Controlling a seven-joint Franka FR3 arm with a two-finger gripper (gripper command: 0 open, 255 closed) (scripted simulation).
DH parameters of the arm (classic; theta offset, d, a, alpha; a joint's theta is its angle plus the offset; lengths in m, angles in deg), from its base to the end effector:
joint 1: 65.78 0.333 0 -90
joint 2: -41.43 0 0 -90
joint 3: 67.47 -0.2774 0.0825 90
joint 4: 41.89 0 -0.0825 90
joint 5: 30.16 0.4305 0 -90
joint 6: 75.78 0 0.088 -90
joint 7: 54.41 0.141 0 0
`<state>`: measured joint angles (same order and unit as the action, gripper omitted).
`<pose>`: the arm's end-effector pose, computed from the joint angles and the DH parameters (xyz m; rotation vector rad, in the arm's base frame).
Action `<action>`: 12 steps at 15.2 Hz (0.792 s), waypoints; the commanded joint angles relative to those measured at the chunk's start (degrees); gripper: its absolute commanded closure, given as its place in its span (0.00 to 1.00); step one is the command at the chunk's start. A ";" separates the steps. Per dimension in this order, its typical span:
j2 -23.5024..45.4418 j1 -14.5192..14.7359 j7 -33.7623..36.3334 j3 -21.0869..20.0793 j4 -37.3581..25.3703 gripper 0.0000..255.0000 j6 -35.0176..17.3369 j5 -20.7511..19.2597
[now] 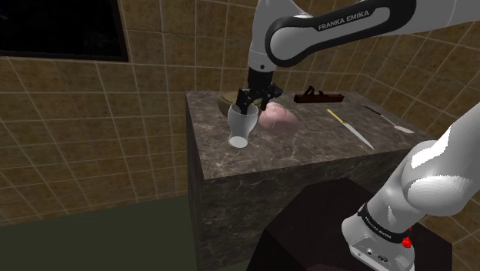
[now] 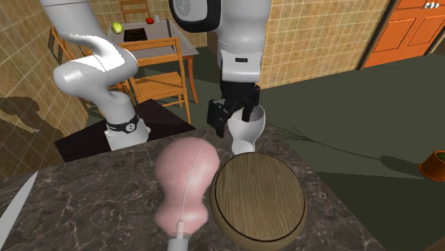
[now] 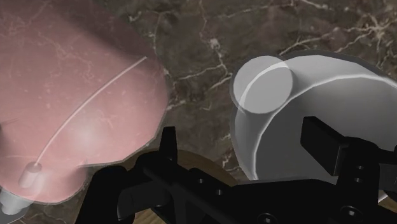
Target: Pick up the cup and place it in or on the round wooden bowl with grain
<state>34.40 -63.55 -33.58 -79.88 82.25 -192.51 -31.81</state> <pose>0.5385 0.1377 0.3526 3.0855 -0.1492 0.0102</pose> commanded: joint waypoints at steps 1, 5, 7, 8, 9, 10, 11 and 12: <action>0.03 -0.01 -0.01 0.01 0.03 0.00 -0.07 -0.01; 0.03 -0.01 -0.01 0.01 0.02 1.00 -0.06 -0.01; 0.03 -0.01 -0.01 0.01 0.02 1.00 -0.06 -0.01; 0.03 -0.01 -0.01 0.01 0.02 1.00 -0.06 -0.01; 0.03 -0.01 -0.01 0.01 0.02 1.00 -0.06 -0.01; 0.03 0.00 0.00 0.00 0.01 1.00 -0.06 -0.01; 0.03 -0.01 -0.01 0.01 0.02 1.00 -0.07 -0.01; 0.01 -0.02 -0.04 0.03 0.07 1.00 -0.10 -0.01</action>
<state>34.31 -63.59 -33.62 -79.82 82.22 -192.63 -31.84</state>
